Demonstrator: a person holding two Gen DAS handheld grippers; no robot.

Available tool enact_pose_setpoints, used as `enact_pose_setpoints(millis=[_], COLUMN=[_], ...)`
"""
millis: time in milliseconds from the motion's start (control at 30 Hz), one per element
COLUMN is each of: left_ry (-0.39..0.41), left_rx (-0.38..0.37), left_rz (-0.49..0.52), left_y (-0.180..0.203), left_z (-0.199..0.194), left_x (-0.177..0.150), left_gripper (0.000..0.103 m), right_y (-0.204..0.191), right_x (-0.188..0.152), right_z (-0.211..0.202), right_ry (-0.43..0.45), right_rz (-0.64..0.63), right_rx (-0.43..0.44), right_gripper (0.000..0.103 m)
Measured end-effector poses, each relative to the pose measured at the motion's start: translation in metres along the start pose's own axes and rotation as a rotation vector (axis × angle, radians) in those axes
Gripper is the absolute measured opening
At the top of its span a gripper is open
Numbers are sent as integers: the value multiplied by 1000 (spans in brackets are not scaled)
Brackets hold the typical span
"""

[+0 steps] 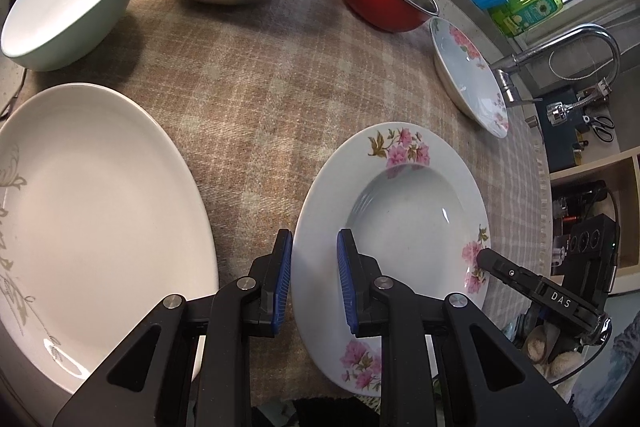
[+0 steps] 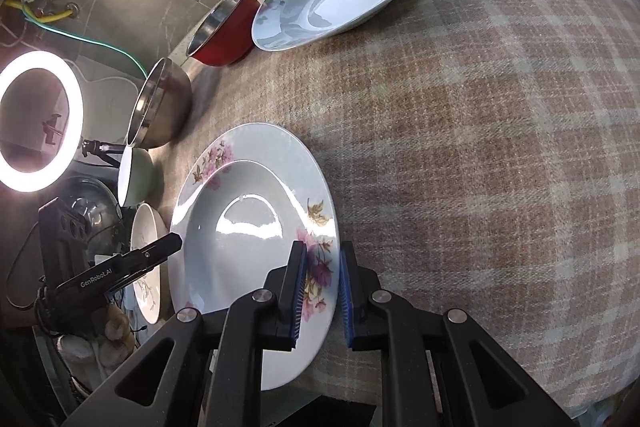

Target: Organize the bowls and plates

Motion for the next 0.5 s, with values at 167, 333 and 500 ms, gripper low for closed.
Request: enact_pose_setpoints(millis=[167, 333, 500], left_ry=[-3, -4, -6], left_rx=[6, 9, 13], left_rz=[6, 7, 15], left_y=[-1, -2, -2], left_z=[0, 0, 0], left_x=[-2, -4, -4], left_gripper=[20, 20, 21], right_y=[1, 0, 1], right_x=[-2, -5, -9], right_z=[1, 1, 0], right_ry=[-2, -1, -8], right_rz=[0, -7, -4], right_rx=[-1, -6, -6], right_gripper=[15, 15, 15])
Point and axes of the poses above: each gripper's, at about its wrist camera, not at the fingertips, and z roughly the way its jaws point, y to its right, x to its top, the point moved 9 cm from there along z, roughly the way its jaws point, and after that the axes turned 15 degrees about -x, right-handed, at the moved point
